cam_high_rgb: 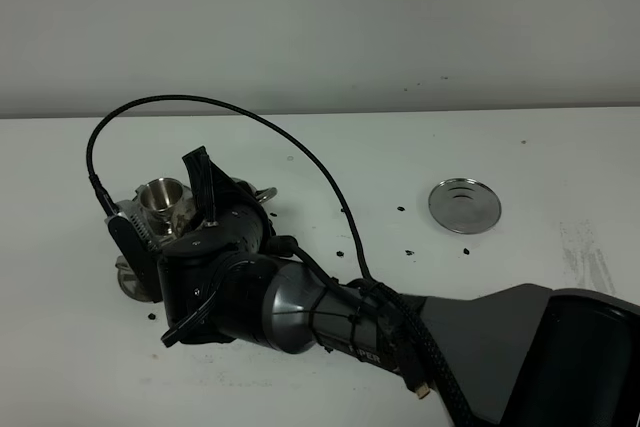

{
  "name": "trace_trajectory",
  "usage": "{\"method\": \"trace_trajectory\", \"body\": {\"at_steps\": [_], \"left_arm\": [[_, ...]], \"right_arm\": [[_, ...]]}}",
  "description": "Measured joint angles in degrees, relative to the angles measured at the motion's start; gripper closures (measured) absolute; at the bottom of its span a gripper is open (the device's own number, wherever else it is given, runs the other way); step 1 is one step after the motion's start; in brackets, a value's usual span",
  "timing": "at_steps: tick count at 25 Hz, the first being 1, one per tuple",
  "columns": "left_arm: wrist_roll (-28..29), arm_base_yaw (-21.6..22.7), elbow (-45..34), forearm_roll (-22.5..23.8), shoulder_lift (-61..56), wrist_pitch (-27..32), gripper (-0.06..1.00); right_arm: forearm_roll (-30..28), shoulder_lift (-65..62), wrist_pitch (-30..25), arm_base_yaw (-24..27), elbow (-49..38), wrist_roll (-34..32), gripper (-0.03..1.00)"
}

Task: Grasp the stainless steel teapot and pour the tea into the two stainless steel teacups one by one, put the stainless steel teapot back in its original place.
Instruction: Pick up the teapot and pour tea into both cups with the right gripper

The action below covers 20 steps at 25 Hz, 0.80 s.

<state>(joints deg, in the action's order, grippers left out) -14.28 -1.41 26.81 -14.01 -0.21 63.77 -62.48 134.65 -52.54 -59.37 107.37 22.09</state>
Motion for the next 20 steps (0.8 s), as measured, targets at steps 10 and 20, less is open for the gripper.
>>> {"method": "trace_trajectory", "body": {"at_steps": [10,20], "left_arm": [[0.00,0.00,0.00,0.00,0.00,0.00,0.31],[0.00,0.00,0.00,0.00,0.00,0.00,0.31]], "right_arm": [[-0.88,0.00,0.00,0.00,0.00,0.21,0.76],[-1.46,0.00,0.14,0.00,0.00,1.55,0.76]]}}
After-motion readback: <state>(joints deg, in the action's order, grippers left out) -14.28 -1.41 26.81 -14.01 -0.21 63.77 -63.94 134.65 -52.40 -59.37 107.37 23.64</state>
